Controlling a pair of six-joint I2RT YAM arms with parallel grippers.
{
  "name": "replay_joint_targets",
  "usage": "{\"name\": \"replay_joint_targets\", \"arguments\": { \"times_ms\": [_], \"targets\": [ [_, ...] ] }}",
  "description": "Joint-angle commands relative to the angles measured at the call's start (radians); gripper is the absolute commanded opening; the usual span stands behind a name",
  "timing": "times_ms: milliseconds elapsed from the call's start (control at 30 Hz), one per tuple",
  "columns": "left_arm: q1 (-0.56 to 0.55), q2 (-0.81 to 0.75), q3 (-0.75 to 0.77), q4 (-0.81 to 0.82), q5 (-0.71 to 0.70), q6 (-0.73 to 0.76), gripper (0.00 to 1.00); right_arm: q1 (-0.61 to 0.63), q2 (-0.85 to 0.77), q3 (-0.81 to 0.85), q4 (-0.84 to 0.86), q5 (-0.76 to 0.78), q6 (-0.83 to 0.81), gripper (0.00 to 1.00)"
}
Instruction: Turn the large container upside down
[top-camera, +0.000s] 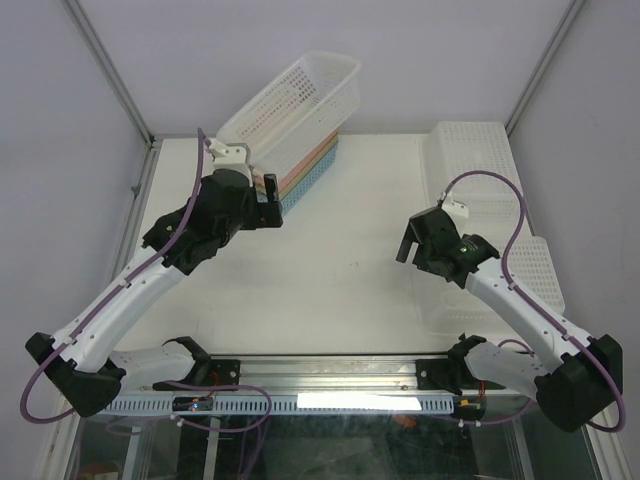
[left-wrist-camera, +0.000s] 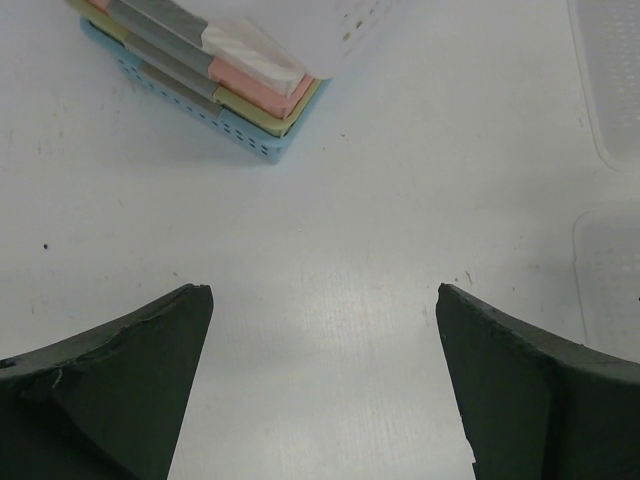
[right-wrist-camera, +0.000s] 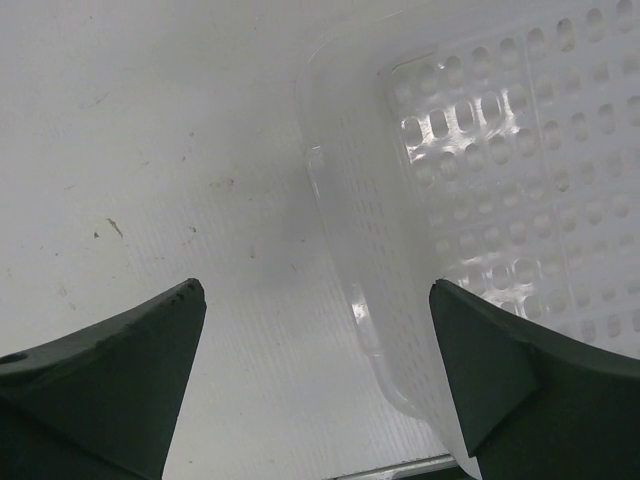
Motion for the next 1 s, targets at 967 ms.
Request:
{"name": "replay_joint_targets", "arguments": {
  "times_ms": [967],
  "targets": [
    [0.294, 0.646, 0.753, 0.229, 0.805, 0.607, 0.94, -0.010, -0.301, 0.016, 0.009, -0.222, -0.049, 0.99]
  ]
}}
